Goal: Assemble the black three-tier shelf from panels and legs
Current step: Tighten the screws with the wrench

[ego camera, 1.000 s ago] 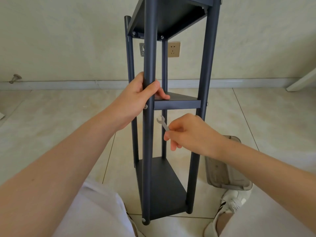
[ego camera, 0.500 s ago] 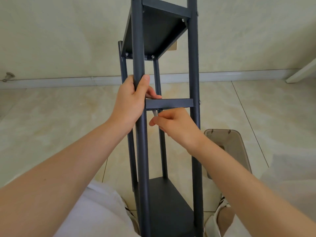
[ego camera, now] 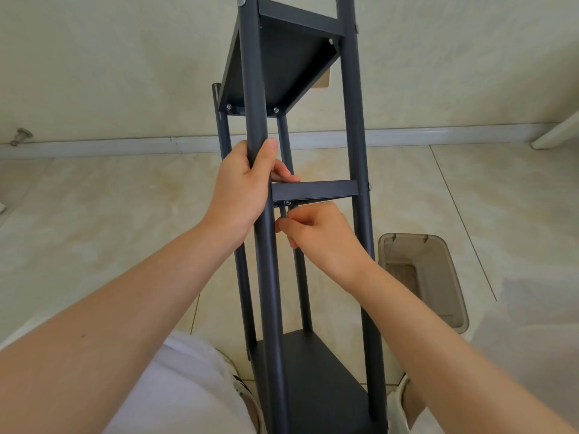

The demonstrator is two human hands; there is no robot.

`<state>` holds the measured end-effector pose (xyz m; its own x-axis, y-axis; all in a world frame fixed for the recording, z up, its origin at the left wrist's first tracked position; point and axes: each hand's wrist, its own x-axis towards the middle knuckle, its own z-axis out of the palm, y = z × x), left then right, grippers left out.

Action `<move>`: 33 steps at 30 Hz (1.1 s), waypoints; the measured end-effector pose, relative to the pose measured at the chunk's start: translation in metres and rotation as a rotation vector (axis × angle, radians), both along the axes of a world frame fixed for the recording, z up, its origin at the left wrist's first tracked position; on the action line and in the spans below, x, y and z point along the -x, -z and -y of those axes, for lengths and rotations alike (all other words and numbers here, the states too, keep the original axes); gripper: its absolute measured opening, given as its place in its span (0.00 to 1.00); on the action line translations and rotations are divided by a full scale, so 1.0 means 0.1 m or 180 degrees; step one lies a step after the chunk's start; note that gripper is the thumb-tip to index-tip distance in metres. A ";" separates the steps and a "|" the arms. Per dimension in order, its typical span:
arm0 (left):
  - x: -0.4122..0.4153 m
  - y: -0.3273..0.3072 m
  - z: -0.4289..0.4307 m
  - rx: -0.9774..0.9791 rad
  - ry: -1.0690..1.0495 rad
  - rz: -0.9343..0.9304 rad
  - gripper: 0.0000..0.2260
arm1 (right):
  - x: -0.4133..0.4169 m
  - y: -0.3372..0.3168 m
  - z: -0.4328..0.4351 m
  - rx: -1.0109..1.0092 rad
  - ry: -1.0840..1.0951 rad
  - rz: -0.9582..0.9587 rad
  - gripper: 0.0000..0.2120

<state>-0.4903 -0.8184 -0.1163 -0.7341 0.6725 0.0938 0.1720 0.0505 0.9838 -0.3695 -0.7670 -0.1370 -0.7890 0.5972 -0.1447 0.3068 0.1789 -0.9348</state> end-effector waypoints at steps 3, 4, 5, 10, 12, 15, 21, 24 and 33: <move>-0.01 -0.01 -0.01 0.0016 0.0014 0.0010 0.12 | 0.01 0.04 0.00 -0.0167 0.0104 -0.0149 0.18; -0.01 -0.02 -0.01 0.0030 0.0020 0.0006 0.12 | 0.01 0.06 -0.01 -0.0203 0.0133 -0.0185 0.16; -0.01 -0.02 -0.01 0.0042 0.0032 -0.0004 0.12 | 0.01 0.07 -0.01 -0.0247 0.0151 -0.0205 0.14; -0.01 -0.06 0.00 0.0098 0.0050 -0.0111 0.11 | -0.01 0.10 0.00 -0.0499 0.0185 -0.0324 0.18; -0.01 -0.06 0.00 0.0115 0.0049 -0.0164 0.11 | -0.01 0.11 0.01 -0.0425 0.0181 -0.0375 0.16; -0.02 -0.06 0.01 0.0124 0.0058 -0.0211 0.11 | 0.02 0.17 0.04 -0.0446 0.0244 -0.0443 0.15; 0.00 -0.06 0.01 0.0106 0.0044 -0.0140 0.12 | 0.13 0.34 0.10 -0.0805 0.0433 -0.0854 0.13; 0.01 -0.07 0.00 0.0098 0.0037 -0.0108 0.12 | 0.20 0.42 0.09 -0.1139 0.0585 -0.1055 0.13; 0.01 -0.06 -0.01 0.0128 0.0094 -0.0011 0.12 | 0.23 0.44 0.15 -0.1321 0.0836 -0.1293 0.17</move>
<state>-0.4909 -0.8174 -0.1099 -0.7137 0.6971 0.0688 0.1774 0.0848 0.9805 -0.3927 -0.7822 -0.1813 -0.5520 0.7202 0.4202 0.0254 0.5182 -0.8549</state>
